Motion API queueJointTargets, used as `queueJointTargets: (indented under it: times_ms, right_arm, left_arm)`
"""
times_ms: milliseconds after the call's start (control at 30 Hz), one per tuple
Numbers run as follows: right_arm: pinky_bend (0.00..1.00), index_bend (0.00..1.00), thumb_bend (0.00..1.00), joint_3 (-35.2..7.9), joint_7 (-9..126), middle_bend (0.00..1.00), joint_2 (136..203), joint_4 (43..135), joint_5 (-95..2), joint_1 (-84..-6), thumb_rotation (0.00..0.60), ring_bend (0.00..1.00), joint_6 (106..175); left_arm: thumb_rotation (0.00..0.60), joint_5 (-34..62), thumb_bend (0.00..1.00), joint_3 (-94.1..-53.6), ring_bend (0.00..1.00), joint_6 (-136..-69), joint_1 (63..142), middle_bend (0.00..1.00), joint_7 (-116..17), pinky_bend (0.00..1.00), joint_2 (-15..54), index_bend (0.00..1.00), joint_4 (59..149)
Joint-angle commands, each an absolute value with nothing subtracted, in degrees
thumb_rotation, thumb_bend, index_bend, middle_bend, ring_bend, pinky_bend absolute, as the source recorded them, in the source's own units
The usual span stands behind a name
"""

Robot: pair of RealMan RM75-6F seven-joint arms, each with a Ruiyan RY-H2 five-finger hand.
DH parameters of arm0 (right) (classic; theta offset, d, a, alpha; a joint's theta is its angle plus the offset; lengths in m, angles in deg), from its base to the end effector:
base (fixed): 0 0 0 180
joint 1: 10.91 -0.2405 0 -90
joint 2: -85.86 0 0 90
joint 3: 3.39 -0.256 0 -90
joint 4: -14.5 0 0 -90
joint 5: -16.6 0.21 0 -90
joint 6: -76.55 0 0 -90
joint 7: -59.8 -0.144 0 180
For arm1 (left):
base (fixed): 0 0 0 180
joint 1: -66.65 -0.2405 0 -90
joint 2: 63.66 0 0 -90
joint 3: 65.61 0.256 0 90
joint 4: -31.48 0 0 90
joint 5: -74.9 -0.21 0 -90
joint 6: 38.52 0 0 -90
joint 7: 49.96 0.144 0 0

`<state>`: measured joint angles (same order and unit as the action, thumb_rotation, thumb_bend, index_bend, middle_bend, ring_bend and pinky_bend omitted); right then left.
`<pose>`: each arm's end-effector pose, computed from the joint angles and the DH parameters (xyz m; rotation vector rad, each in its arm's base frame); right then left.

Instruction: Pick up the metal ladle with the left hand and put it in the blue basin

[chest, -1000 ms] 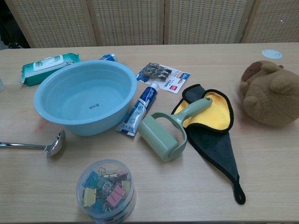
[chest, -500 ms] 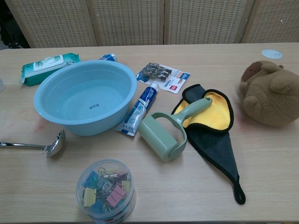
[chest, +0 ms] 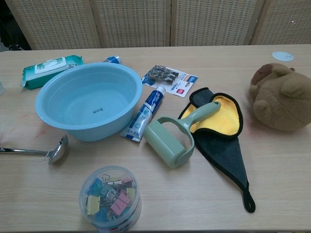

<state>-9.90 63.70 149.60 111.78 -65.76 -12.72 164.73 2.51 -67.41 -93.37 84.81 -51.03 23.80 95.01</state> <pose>-0.3043 -0.1758 0.1728 1.2398 -0.8861 0.9155 -0.3701 0.2476 0.0166 -1.5606 -1.2170 -0.5555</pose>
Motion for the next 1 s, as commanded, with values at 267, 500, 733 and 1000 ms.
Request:
queueJointTargets:
  times_ms: [267, 500, 733, 1000]
  right_arm:
    - [0.0, 0.06, 0.0, -9.88, 63.36, 0.0, 149.4, 111.91, -65.62, -12.69, 0.6, 0.0, 164.59]
    - [0.0, 0.06, 0.0, -9.85, 63.31, 0.0, 149.32, 111.98, -65.63, -12.66, 0.6, 0.0, 164.59]
    - [0.0, 0.06, 0.0, -9.81, 63.36, 0.0, 149.37, 111.95, -65.57, -12.69, 0.6, 0.0, 164.47]
    - [0.0, 0.06, 0.0, -9.76, 63.51, 0.0, 149.43, 112.03, -65.55, -12.64, 0.6, 0.0, 164.52]
  left_arm:
    - [0.6, 2.43, 0.39, -67.51, 0.96, -94.04, 84.64, 0.96, -50.86, 0.92, 25.15, 0.85, 93.71]
    - [0.6, 2.52, 0.48, -68.02, 0.96, -94.3, 84.61, 0.96, -51.88, 0.92, 24.33, 0.91, 94.66]
    - [0.6, 0.83, 0.51, -68.95, 0.96, -97.69, 84.19, 0.96, -53.87, 0.92, 20.7, 0.92, 98.25]
    - [0.6, -0.19, 0.51, -69.8, 0.96, -100.91, 83.61, 0.96, -53.83, 0.92, 15.66, 0.93, 103.13]
